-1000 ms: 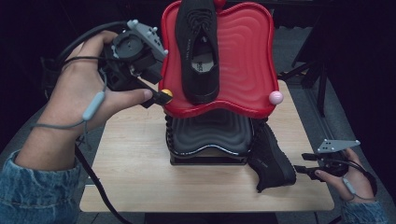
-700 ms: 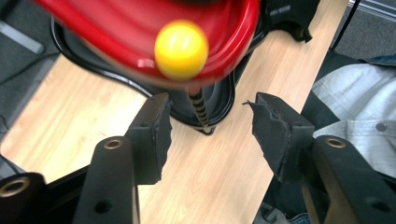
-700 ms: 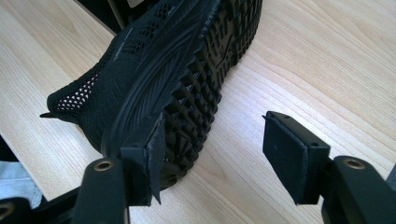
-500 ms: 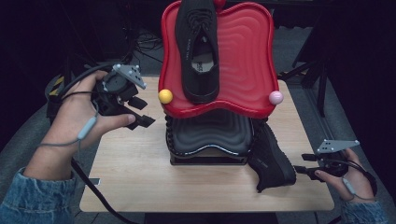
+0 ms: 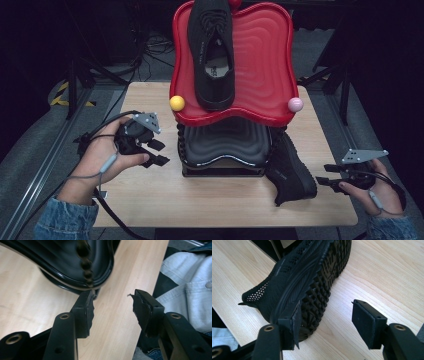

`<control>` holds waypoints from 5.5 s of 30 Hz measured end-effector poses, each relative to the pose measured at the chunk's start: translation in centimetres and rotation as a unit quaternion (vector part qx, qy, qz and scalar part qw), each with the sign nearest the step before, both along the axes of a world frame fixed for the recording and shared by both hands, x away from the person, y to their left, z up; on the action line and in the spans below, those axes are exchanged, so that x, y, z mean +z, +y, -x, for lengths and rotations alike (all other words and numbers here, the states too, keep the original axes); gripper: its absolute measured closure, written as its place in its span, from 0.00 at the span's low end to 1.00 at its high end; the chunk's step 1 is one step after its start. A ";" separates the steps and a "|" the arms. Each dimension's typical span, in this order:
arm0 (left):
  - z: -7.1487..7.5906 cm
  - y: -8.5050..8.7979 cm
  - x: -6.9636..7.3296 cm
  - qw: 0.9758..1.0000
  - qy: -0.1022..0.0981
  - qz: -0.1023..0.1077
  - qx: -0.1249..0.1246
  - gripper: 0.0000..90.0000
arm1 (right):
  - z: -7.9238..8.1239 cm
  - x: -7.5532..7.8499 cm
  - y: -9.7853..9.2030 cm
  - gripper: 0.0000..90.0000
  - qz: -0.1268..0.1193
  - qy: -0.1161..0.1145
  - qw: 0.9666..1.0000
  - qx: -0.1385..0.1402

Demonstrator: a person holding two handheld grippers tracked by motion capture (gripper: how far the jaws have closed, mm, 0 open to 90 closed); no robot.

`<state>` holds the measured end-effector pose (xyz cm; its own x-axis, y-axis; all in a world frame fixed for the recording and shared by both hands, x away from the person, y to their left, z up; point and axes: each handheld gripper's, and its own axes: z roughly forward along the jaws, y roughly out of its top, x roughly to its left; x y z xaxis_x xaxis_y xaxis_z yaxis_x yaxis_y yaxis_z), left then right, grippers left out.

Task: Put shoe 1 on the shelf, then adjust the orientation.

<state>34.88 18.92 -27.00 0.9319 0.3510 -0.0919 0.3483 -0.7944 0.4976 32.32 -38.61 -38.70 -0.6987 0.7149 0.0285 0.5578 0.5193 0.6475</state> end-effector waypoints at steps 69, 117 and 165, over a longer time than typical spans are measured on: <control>1.7 2.1 -14.2 0.996 0.048 0.005 0.073 0.34 | -1.1 0.7 0.6 1.00 0.078 0.002 0.996 -0.041; 1.9 2.2 -13.6 0.994 0.012 -0.031 0.100 0.26 | -1.8 1.1 2.4 0.97 0.114 0.034 0.993 -0.024; 1.4 2.8 -15.2 0.994 0.033 -0.031 0.098 0.25 | -3.3 -1.9 8.5 0.88 0.123 0.180 0.972 0.082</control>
